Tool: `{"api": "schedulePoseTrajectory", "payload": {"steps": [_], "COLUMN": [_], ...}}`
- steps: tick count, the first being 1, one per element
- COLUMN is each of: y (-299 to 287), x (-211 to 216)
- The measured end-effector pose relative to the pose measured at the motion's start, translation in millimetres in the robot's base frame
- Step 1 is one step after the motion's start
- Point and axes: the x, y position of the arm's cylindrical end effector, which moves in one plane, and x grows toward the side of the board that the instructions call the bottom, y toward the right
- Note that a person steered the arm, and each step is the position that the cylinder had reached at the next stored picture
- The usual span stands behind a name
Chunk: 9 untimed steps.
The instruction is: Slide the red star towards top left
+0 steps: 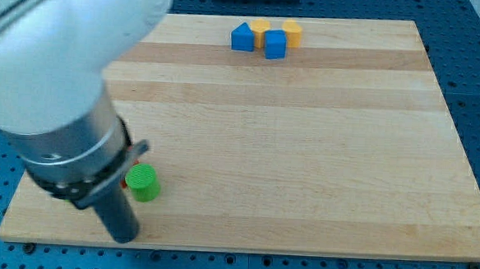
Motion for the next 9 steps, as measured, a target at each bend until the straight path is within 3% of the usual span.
{"api": "schedulePoseTrajectory", "payload": {"steps": [2, 7, 9], "y": [-11, -21, -1], "x": [-14, -120, -132]}}
